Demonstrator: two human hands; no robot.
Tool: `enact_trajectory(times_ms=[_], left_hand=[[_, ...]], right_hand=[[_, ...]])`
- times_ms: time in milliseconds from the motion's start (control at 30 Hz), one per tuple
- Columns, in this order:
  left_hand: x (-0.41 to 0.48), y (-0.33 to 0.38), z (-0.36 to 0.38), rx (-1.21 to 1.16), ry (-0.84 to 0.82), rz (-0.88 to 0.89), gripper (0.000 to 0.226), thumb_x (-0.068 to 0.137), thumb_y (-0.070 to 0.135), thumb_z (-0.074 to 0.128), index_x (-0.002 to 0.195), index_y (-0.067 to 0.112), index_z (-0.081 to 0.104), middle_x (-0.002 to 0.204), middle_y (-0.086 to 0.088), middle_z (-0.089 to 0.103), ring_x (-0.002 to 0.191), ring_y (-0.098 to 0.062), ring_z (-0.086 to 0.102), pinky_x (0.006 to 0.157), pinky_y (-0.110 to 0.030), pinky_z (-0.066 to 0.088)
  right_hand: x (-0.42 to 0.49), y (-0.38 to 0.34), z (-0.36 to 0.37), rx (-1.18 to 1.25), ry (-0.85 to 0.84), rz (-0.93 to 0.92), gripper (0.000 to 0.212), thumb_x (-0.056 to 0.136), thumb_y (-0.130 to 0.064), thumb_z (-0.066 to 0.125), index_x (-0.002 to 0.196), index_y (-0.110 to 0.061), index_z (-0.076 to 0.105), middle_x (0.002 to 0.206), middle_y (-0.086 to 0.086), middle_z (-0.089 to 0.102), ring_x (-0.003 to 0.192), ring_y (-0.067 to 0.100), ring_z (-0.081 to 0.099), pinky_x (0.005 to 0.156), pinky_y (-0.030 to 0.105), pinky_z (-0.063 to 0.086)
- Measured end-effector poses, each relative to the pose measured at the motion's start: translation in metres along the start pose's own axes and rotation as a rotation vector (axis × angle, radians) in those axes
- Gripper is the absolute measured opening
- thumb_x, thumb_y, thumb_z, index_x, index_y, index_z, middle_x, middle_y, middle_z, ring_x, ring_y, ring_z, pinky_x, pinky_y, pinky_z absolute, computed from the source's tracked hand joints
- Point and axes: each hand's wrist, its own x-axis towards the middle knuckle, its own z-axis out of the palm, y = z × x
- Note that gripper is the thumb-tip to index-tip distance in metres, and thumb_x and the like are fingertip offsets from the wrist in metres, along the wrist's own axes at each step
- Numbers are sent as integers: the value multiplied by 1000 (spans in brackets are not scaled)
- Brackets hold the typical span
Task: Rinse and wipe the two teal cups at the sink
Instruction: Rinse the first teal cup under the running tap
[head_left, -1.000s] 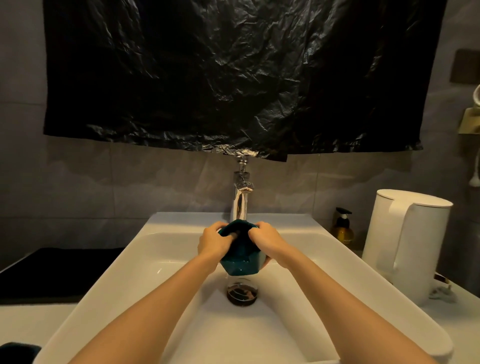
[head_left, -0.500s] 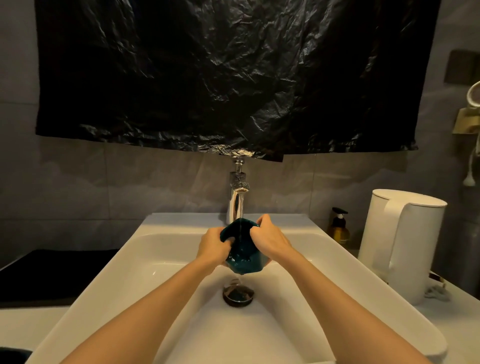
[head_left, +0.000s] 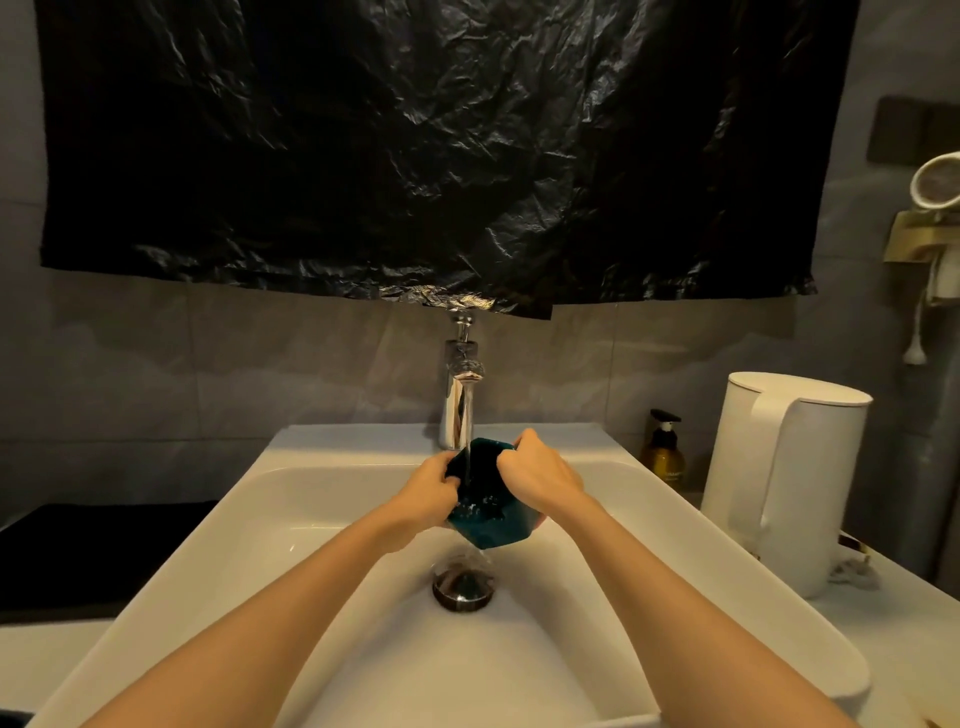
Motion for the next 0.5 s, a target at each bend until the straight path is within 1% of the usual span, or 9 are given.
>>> enact_trajectory(times_ms=[67,100,167,200,233,300,367,433,500], left_hand=[[2,-4,0,-3,-13,7,39,98,2,33,135,13,42,127,-12,54,114,-27,54,90,-42,52],[1,-4,0,36,19,38,33,99,6,37,129,13,48,120,-11,59,110,-26,57,89,-40,53],[0,-6,-3,155,117,105,20,99,18,44,108,13,61,99,-7,65,89,-18,63,72,-23,53],[-2,-6,-4,213,152,121,21,98,25,46,96,12,64,89,-6,66,76,-15,62,60,-16,47],[-3,-7,-6,262,175,121,29,97,32,48,88,11,65,82,-6,67,67,-14,59,52,-14,42],[-1,-9,-8,297,178,90,32,95,37,52,89,10,69,82,-8,69,67,-18,62,51,-20,46],[0,-11,-7,164,154,9,20,94,25,56,105,12,66,94,-9,69,81,-22,65,57,-27,54],[0,-7,-4,-138,150,-120,26,93,10,56,118,10,59,103,-11,65,89,-24,62,60,-27,54],[-2,-1,-2,-429,125,-245,28,92,2,54,120,8,55,105,-13,63,90,-24,61,62,-31,54]], right_hand=[[2,2,-1,8,-19,-18,25,92,-27,35,112,-14,41,101,7,55,92,26,56,69,33,45],[2,2,0,26,-47,-31,24,92,-26,35,112,-14,41,102,8,54,92,25,55,69,32,44],[3,3,2,60,-108,-67,21,93,-25,35,110,-13,41,102,9,52,93,24,51,75,34,43],[3,3,3,62,-132,-86,18,94,-24,35,108,-14,41,102,8,51,93,24,50,77,35,42],[3,3,5,56,-148,-104,16,94,-24,36,107,-15,40,102,8,51,93,23,49,79,36,42],[5,4,6,45,-160,-128,14,94,-24,36,105,-16,41,102,7,52,93,22,49,80,36,42],[4,4,6,67,-148,-126,14,94,-23,36,105,-16,41,103,8,53,93,23,50,80,37,43],[3,3,7,137,-99,-103,15,92,-22,35,105,-16,41,103,10,55,94,25,52,81,39,45],[2,1,8,217,-14,-73,17,91,-19,34,106,-17,42,103,10,56,96,27,54,85,43,48]])
